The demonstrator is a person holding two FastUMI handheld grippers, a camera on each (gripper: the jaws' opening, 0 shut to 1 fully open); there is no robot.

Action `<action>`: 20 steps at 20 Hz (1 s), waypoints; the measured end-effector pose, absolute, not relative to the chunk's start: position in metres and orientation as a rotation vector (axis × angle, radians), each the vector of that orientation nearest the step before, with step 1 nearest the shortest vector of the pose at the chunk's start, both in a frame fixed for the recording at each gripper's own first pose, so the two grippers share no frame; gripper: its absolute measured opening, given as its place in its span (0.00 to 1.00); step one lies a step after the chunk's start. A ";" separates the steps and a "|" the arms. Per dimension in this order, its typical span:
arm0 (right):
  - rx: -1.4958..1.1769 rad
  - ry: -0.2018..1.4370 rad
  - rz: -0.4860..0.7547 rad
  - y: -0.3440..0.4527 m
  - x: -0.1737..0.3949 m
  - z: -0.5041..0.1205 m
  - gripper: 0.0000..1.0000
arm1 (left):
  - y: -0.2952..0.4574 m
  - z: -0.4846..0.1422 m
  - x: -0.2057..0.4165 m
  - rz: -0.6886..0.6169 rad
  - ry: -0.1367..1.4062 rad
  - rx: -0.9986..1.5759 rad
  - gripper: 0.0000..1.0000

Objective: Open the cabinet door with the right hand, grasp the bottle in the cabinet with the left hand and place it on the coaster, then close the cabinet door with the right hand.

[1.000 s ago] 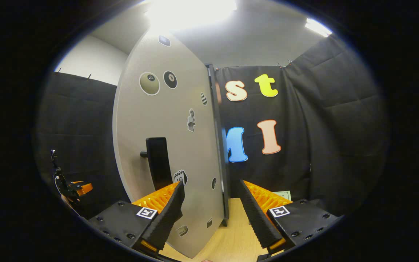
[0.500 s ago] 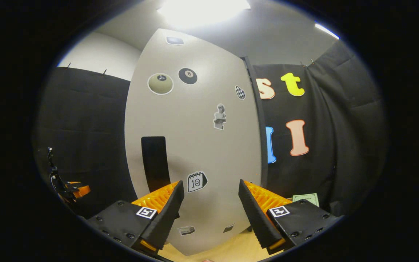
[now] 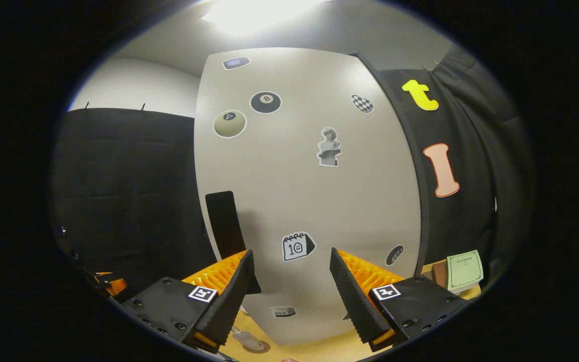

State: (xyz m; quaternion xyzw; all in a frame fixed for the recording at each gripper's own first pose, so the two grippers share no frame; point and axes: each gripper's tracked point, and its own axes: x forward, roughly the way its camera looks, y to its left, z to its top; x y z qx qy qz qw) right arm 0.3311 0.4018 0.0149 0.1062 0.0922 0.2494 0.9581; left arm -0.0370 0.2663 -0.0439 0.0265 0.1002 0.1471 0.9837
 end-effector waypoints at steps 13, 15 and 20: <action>0.132 0.176 0.377 0.439 0.385 0.019 0.96 | 0.280 -0.056 -0.051 0.304 0.236 0.020 0.88; 0.129 0.167 0.358 0.442 0.388 0.020 0.96 | 0.280 -0.055 -0.052 0.300 0.239 0.031 0.88; 0.143 0.172 0.317 0.443 0.386 0.018 0.96 | 0.280 -0.053 -0.052 0.293 0.234 0.034 0.89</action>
